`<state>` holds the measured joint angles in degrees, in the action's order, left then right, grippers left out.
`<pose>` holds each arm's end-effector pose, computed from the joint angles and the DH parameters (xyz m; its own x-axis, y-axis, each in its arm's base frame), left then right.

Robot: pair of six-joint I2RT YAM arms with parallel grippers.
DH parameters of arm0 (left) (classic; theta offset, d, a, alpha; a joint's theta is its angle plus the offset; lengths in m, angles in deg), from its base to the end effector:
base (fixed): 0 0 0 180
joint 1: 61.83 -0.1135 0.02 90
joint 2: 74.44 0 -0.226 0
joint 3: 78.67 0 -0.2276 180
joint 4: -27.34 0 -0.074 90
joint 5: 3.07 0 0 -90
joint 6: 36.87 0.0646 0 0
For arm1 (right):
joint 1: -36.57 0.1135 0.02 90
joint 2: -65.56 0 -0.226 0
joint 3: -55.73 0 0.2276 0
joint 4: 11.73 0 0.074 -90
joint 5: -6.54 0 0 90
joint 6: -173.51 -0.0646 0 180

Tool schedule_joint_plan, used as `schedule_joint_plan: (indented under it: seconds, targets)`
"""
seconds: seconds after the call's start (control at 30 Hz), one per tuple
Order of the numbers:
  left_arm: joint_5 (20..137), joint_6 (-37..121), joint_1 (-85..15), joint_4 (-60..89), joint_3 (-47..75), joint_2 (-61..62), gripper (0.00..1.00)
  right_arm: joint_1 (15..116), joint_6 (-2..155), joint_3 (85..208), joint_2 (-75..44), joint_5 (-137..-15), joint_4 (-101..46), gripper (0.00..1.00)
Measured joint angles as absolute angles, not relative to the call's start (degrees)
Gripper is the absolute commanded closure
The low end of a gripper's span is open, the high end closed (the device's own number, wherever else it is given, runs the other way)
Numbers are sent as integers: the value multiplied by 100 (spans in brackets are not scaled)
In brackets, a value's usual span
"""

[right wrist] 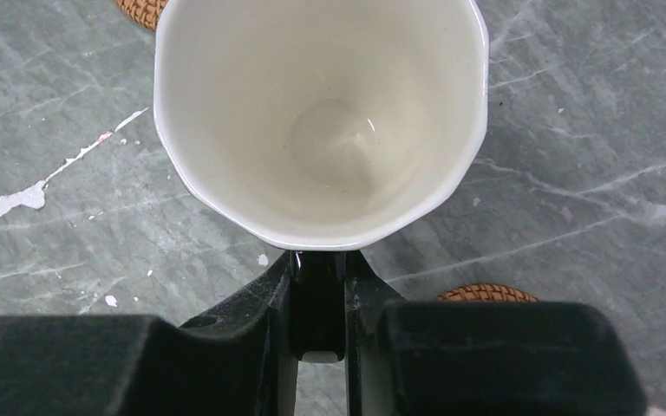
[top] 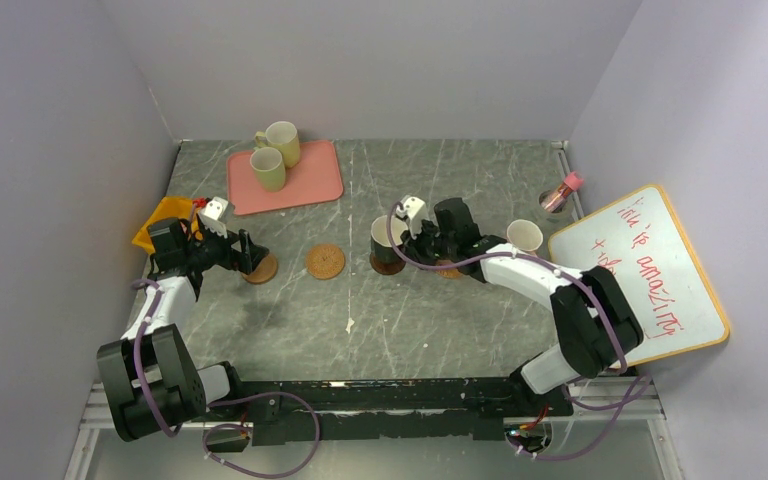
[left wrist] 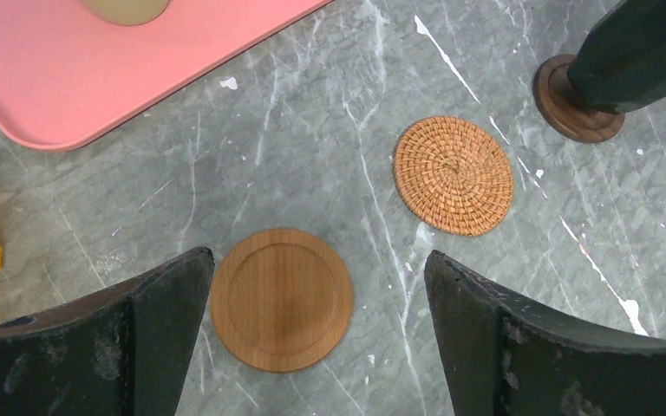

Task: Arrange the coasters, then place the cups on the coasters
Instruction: Place the cup on the coaster.

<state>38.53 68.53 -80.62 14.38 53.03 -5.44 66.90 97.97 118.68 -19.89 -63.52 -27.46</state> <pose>0.2515 0.0345 0.1793 -0.4062 0.0480 -0.9125 0.5013 0.8467 -0.1786 0.2635 0.1797 0.1683 -0.3409 -0.4714 -0.8133 -0.8169 0.5767 0.0082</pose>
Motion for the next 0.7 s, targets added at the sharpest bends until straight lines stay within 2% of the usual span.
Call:
schedule_joint_plan:
  seconds: [0.7]
  targets:
    - [3820, 6875, -8062, 1436, 5303, -544, 4, 6716, 10000, 11868, -2164, -6363, -2888, 100]
